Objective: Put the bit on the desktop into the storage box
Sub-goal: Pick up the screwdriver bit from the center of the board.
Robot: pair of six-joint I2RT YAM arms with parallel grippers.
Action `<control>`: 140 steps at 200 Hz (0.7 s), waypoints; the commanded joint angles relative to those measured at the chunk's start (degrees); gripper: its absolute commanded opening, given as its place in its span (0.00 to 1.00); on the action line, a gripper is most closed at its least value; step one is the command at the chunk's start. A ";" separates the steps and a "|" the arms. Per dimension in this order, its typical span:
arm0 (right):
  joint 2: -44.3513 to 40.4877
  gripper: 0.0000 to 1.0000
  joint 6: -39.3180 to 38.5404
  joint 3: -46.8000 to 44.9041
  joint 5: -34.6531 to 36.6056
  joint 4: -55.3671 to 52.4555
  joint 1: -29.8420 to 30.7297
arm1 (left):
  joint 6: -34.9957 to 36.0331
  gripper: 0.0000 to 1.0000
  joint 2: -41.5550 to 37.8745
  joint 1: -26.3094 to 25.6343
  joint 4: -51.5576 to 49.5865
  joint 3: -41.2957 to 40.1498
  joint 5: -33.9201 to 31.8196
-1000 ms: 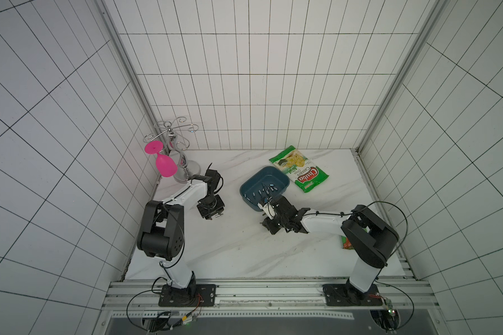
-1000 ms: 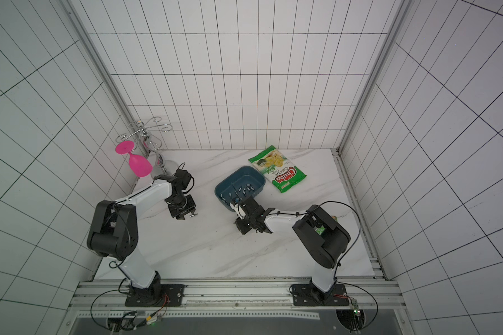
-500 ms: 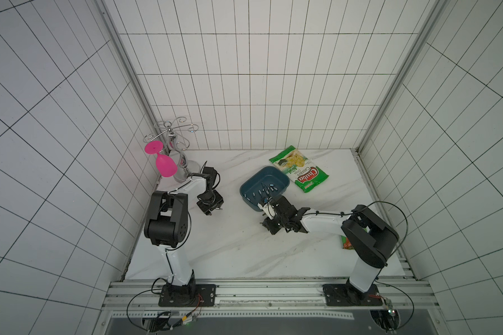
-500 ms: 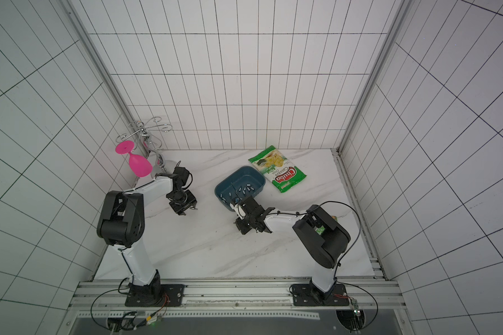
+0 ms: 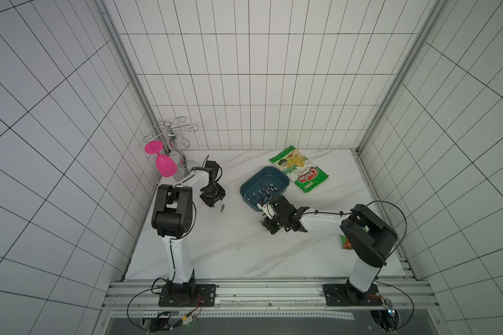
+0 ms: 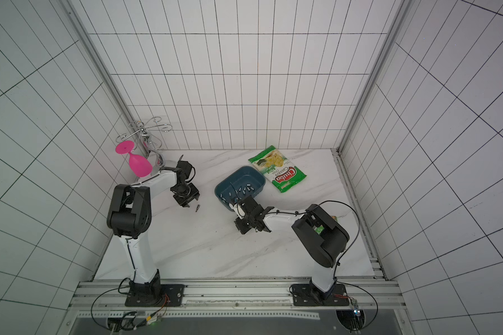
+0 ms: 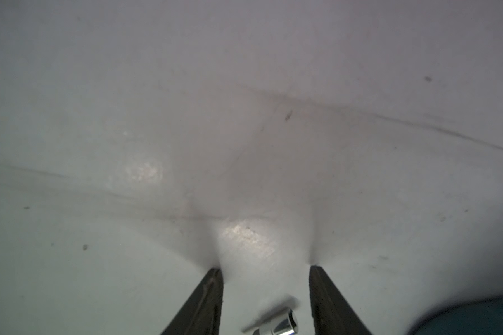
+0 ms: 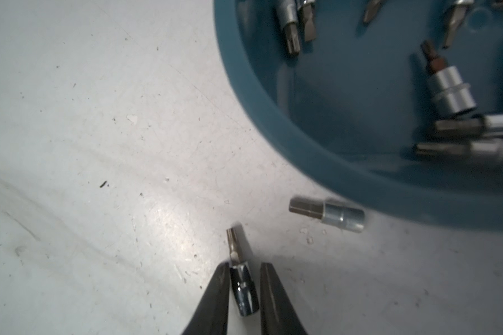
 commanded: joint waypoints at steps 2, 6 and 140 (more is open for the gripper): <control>2.51 0.23 0.02 0.18 -0.88 -4.20 0.78 | 1.06 0.51 0.62 -1.28 -0.03 -1.51 0.50; 2.51 0.23 0.02 0.20 -0.88 -4.20 0.77 | 1.15 0.52 0.42 -1.43 0.15 -1.80 0.76; 3.21 0.22 0.46 0.39 -0.44 -4.66 0.78 | 3.95 0.54 -1.09 -8.88 -4.75 -1.67 -1.67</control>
